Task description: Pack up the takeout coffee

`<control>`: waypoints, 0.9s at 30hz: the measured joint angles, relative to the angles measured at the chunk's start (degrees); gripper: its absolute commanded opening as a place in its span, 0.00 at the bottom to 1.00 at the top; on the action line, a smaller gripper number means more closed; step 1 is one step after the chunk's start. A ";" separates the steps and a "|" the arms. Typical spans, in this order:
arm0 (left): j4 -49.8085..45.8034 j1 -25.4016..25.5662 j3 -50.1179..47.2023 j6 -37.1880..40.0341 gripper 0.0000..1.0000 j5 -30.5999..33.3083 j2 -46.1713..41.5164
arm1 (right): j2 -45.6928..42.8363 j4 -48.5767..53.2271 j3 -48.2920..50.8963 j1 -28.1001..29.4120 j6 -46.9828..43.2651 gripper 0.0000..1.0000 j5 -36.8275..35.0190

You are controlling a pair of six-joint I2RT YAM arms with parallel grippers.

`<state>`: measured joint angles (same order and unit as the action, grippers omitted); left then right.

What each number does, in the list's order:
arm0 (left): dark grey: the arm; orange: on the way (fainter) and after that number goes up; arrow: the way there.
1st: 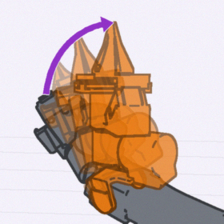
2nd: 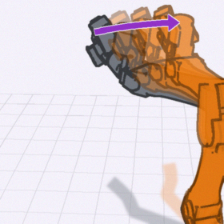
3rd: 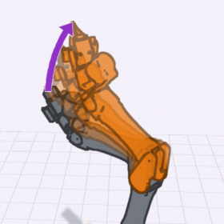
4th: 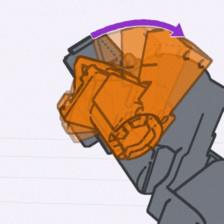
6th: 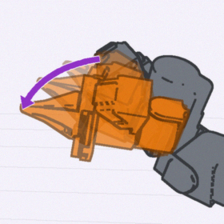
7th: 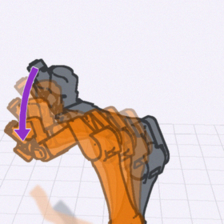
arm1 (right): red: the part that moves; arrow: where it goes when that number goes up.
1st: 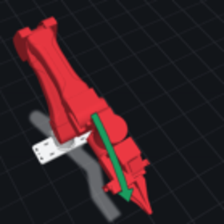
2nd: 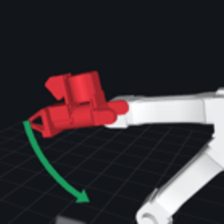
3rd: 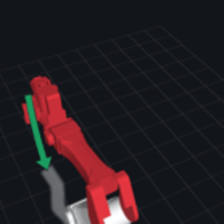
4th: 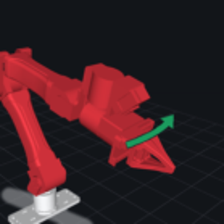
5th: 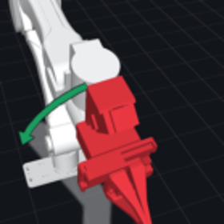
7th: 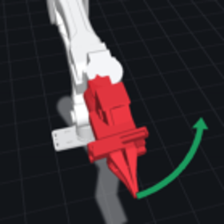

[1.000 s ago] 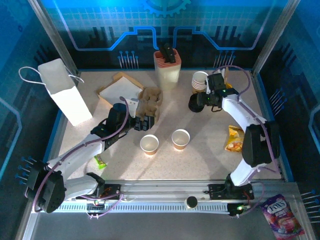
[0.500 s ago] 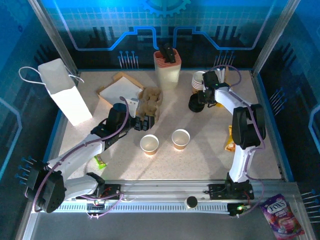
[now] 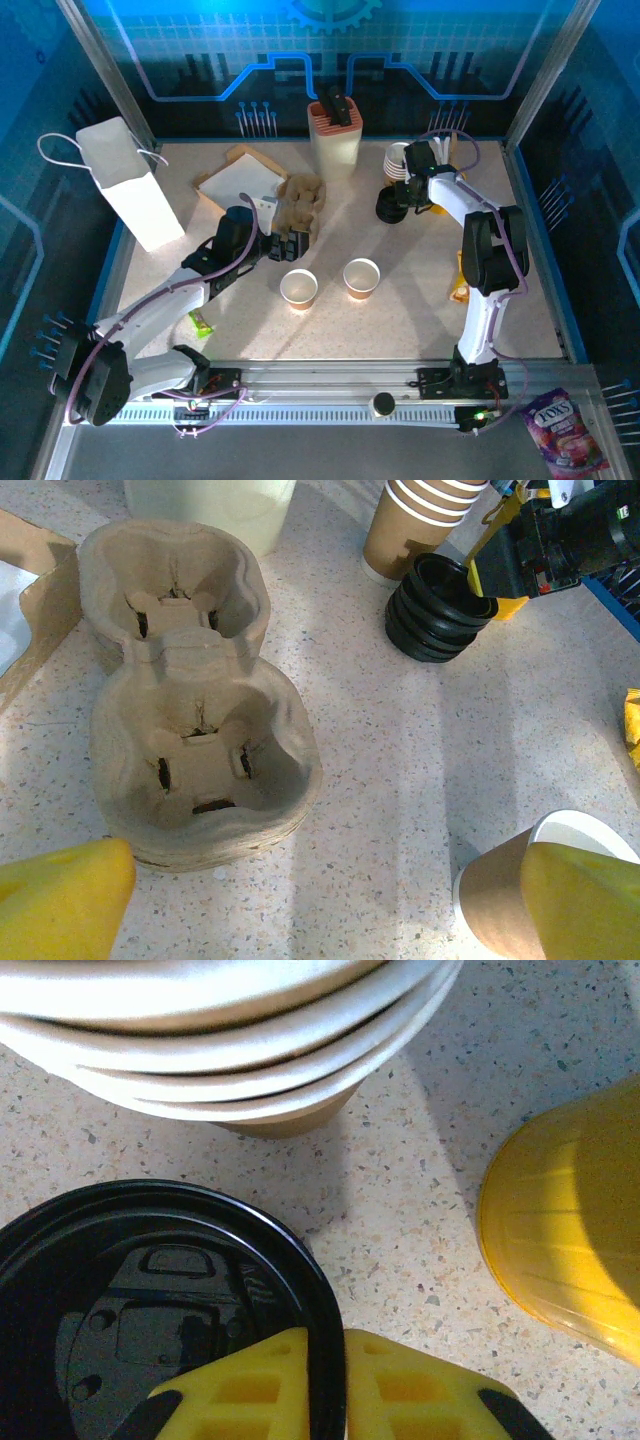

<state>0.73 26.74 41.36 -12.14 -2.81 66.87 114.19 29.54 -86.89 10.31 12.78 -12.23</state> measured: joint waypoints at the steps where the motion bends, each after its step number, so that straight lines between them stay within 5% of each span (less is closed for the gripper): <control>1: 0.04 0.00 0.00 0.00 1.00 0.00 0.17 | 0.00 -0.02 -0.02 0.00 -0.17 0.13 0.00; 18: 3.87 0.00 1.40 -5.09 0.99 0.04 5.11 | -2.86 1.25 -0.07 -0.90 0.15 0.09 3.82; 27: 4.20 -0.02 10.86 -9.49 0.99 1.14 9.88 | -4.24 5.22 -3.58 -1.03 2.56 0.09 9.14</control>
<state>4.93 26.72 52.23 -21.63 -1.67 76.75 109.95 34.76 -90.48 9.28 15.33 -3.09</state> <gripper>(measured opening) 0.992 0.093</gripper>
